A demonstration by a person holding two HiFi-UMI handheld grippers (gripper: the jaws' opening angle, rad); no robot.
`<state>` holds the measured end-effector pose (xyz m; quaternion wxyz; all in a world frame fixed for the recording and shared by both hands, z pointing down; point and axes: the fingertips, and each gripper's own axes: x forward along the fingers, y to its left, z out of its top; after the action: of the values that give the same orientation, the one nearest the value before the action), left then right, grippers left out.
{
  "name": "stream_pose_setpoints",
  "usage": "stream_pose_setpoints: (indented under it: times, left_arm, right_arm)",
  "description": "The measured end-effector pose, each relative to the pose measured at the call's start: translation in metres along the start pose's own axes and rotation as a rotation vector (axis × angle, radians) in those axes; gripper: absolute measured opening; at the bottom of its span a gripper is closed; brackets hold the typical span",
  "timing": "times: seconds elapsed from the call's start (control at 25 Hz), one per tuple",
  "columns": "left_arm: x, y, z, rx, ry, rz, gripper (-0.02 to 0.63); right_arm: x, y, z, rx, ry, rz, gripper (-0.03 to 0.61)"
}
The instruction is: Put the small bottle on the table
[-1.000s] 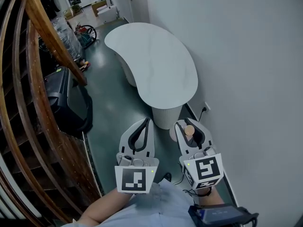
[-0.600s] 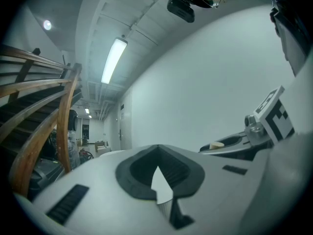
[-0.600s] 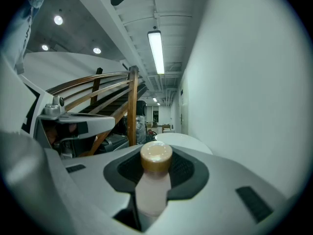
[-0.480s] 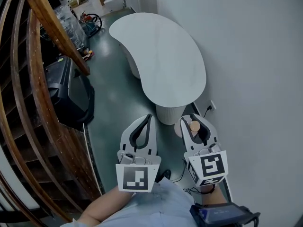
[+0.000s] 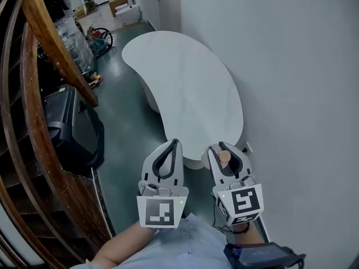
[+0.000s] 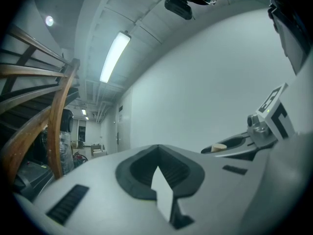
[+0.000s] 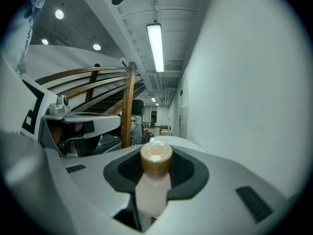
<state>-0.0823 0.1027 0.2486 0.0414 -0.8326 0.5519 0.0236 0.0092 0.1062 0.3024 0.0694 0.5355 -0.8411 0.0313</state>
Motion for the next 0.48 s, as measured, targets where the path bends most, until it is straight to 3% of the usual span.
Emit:
stream_pose_setpoints:
  times: [0.48]
  left_arm:
    - [0.058,0.023,-0.004,-0.002,-0.034,-0.06,-0.002]
  right_arm:
    - [0.053,-0.028,0.008,-0.005,-0.011,-0.061,0.106]
